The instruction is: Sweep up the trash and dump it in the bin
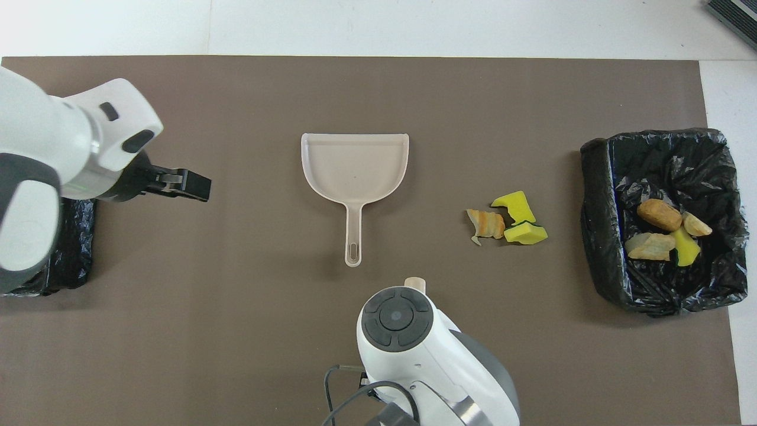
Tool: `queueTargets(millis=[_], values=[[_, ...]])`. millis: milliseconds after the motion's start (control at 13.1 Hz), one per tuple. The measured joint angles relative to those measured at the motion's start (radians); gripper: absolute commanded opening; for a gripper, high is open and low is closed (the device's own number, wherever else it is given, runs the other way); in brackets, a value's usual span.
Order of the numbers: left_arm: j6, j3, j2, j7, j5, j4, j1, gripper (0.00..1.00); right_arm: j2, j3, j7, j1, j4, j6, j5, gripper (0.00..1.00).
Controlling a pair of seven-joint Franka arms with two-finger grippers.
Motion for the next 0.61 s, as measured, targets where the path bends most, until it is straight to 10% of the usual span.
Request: queueTargets(millis=[609], values=[[0.434,-0.003,0.215,-0.096,0.007,-0.145,-0.252,1.00,-0.035,-0.003,-0.125,-0.202,0.000,-0.115,-0.248,0.00]])
